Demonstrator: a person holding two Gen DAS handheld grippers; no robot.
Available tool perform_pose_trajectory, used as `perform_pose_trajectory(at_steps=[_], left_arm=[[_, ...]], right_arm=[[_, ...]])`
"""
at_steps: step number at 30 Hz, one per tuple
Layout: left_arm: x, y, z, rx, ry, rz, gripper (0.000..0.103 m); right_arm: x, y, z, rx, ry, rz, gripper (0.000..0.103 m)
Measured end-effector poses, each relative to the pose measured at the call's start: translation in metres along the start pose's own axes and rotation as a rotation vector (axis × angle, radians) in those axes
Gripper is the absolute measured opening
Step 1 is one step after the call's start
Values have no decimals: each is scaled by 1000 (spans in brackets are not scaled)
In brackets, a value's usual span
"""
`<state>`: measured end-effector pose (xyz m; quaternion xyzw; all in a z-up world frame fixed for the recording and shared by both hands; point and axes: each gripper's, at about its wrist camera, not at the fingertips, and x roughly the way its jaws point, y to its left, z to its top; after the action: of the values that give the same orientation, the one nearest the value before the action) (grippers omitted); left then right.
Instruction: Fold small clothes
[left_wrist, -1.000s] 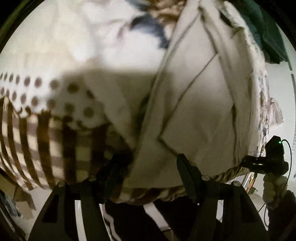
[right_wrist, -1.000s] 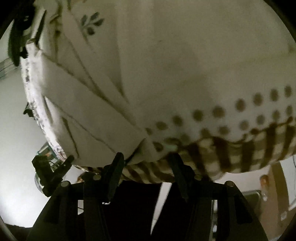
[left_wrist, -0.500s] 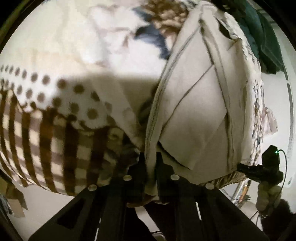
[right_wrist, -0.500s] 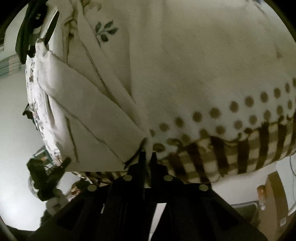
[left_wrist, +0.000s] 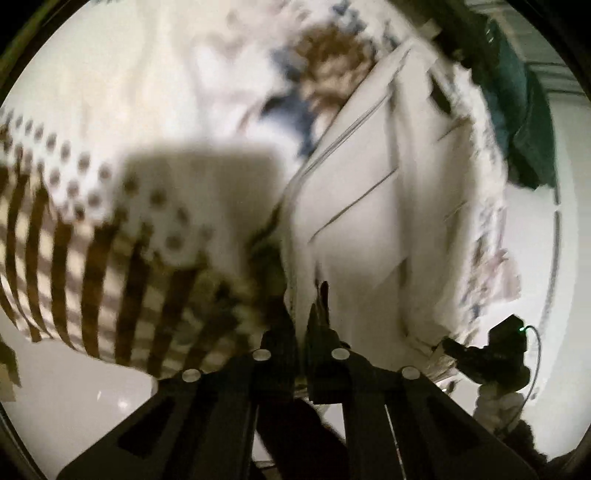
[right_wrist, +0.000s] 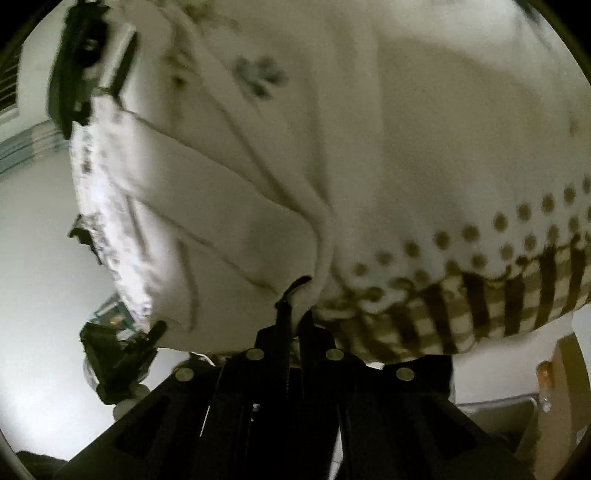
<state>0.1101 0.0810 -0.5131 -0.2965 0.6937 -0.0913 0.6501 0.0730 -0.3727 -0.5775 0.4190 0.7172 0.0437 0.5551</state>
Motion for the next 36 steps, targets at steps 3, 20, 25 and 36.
perform_pose_trajectory(at_steps=[3,20,25,36], left_arm=[[-16,-18,28,29,-72,-29,2],[7,-38,155,33,-270,-29,59],[38,-45,165,55,-221,11,59],[60,-60,178,159,-244,87,2]], right_arm=[[-25,23,28,-11,-56,53,4],[-54,51,154,-97,-273,-8,56],[-24,46,165,-113,-235,-25,56],[-27,52,176,-69,-374,-48,2]])
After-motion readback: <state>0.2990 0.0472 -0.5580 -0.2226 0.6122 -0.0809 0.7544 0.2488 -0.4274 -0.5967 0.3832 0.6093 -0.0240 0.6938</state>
